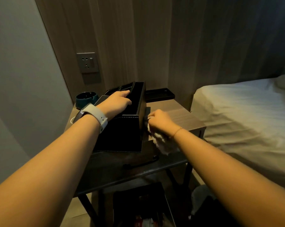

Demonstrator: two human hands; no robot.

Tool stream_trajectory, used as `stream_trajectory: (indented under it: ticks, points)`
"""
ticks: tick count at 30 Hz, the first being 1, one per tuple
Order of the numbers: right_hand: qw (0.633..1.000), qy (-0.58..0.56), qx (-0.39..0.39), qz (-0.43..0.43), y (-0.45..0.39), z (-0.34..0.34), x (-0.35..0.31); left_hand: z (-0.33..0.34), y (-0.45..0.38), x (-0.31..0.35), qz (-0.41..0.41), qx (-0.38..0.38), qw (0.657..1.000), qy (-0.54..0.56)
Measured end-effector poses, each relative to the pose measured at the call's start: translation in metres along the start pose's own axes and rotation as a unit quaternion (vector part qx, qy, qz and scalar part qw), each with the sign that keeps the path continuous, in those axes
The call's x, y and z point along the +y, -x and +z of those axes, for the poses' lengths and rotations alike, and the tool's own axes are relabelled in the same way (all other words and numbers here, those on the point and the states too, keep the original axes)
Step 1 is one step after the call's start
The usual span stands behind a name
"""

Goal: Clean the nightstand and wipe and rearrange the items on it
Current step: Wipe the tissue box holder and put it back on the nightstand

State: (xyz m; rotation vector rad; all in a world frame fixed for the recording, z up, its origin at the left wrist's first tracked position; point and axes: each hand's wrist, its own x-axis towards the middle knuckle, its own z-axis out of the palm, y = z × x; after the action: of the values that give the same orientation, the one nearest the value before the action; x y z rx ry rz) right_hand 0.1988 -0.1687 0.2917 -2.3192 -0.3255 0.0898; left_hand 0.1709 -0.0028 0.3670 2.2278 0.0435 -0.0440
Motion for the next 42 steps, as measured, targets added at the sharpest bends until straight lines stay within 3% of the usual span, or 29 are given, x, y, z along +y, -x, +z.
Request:
stream_trajectory:
  ticks: [3,6,11,15,17,20,22,24,28,30,32,35,36,38,42]
  points:
    - [0.995,0.049,-0.061,-0.063,0.034,0.004,0.004,0.003,-0.005,0.001,0.003,0.038,0.999,-0.028]
    - [0.993,-0.019,-0.104,-0.048,0.069,-0.013,0.027,0.02,-0.009,0.014,0.006,0.079,0.995,-0.059]
    - [0.974,-0.213,0.071,-0.038,0.109,-0.041,0.045,0.048,-0.01,0.039,0.029,0.174,0.984,-0.011]
    - [0.941,-0.323,0.085,-0.06,0.134,-0.042,0.032,0.038,0.048,0.029,0.176,0.258,0.947,0.07]
    - [0.921,-0.364,0.093,-0.098,0.141,-0.035,0.012,0.035,0.087,0.014,0.203,0.262,0.936,0.116]
    - [0.908,-0.359,0.142,-0.164,0.146,-0.016,-0.025,0.036,0.14,-0.013,0.106,0.173,0.947,0.25]
    - [0.912,-0.336,0.164,-0.17,0.144,0.002,-0.05,0.04,0.158,-0.028,0.008,0.087,0.937,0.338]
    - [0.918,-0.33,0.149,-0.161,0.141,0.021,-0.074,0.046,0.167,-0.036,-0.02,0.056,0.919,0.39]
    - [0.925,-0.334,0.056,-0.17,0.145,0.049,-0.117,0.038,0.182,-0.049,-0.048,0.145,0.868,0.473]
    - [0.925,-0.337,0.035,-0.17,0.141,0.049,-0.135,0.02,0.186,-0.067,-0.038,0.209,0.883,0.42]
    - [0.944,-0.263,0.076,-0.185,0.12,0.048,-0.145,0.0,0.187,-0.087,-0.05,0.247,0.89,0.38]
    - [0.977,0.017,0.11,-0.184,0.072,0.062,-0.153,-0.028,0.186,-0.096,-0.096,0.273,0.871,0.396]
    - [0.97,0.13,0.109,-0.171,0.06,0.071,-0.153,-0.035,0.185,-0.096,-0.109,0.286,0.856,0.417]
    - [0.925,0.314,0.138,-0.166,0.046,0.088,-0.152,-0.048,0.185,-0.096,-0.106,0.305,0.829,0.457]
    - [0.865,0.423,0.167,-0.212,0.047,0.094,-0.144,-0.07,0.171,-0.096,-0.077,0.252,0.808,0.527]
